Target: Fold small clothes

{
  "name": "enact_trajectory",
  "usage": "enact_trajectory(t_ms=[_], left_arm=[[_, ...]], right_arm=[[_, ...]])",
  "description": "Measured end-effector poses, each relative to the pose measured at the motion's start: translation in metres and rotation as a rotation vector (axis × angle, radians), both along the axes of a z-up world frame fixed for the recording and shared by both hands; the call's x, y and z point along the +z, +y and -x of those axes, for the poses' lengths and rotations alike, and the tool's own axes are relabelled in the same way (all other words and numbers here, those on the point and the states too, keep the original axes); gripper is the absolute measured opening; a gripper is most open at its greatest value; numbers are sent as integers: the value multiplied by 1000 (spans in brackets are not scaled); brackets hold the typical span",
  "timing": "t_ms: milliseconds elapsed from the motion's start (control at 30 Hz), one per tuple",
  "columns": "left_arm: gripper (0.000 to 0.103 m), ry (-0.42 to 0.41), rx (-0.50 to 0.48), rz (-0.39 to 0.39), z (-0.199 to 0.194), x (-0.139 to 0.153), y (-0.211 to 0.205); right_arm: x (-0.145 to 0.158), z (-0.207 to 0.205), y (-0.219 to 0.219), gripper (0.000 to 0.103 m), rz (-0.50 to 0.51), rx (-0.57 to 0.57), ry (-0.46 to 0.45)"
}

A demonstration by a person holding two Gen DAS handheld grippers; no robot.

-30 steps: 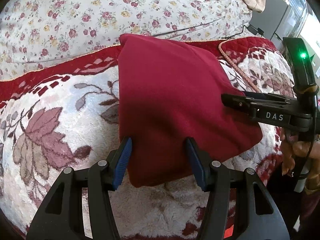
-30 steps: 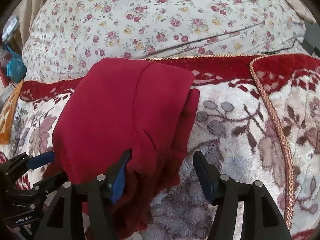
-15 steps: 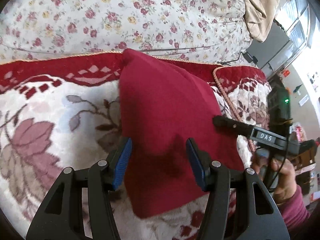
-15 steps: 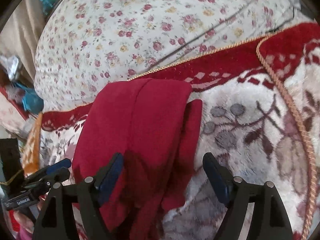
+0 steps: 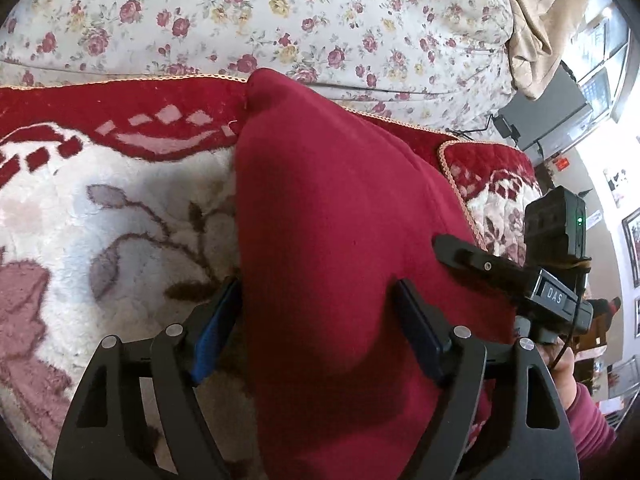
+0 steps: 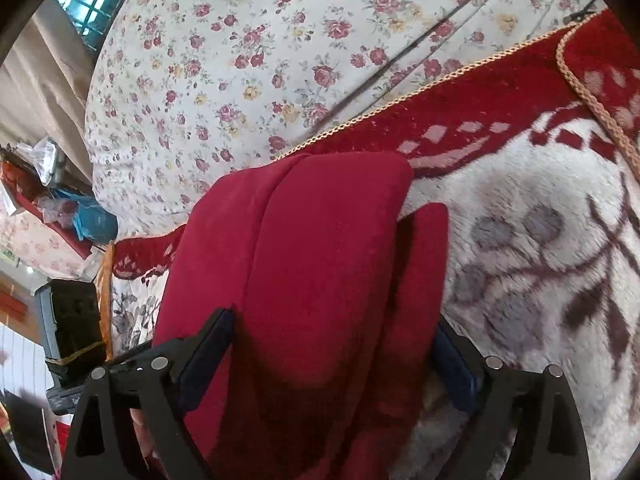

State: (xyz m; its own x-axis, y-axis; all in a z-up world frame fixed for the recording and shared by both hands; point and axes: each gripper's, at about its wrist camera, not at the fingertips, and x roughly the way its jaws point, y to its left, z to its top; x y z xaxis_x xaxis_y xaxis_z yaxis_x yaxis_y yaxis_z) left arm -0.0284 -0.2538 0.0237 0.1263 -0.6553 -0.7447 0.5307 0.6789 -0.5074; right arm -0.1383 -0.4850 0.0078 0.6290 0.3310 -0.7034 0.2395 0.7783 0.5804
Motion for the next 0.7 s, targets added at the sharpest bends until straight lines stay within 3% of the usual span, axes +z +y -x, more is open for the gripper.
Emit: enact_trajectory(t_ms=[133,167,300,433,700], left_arm=[[76,-23,-19,-2,1,1,-4],[74,-37,-25,-5,3,2,-4],[58,-70,-26,-18,10,11,-2],[52,-80,-18,-19,22,30,15],[52,-114,3,-64,72,63,68]], right_arm=[[1,-3,4,92,27,14,-16],[2,-4,7,82,38,27,-21],[15,-2,20,67,113,55,-35],[36,6,29,55,127,61,-80],[81,25,75,52,63,157,-165]])
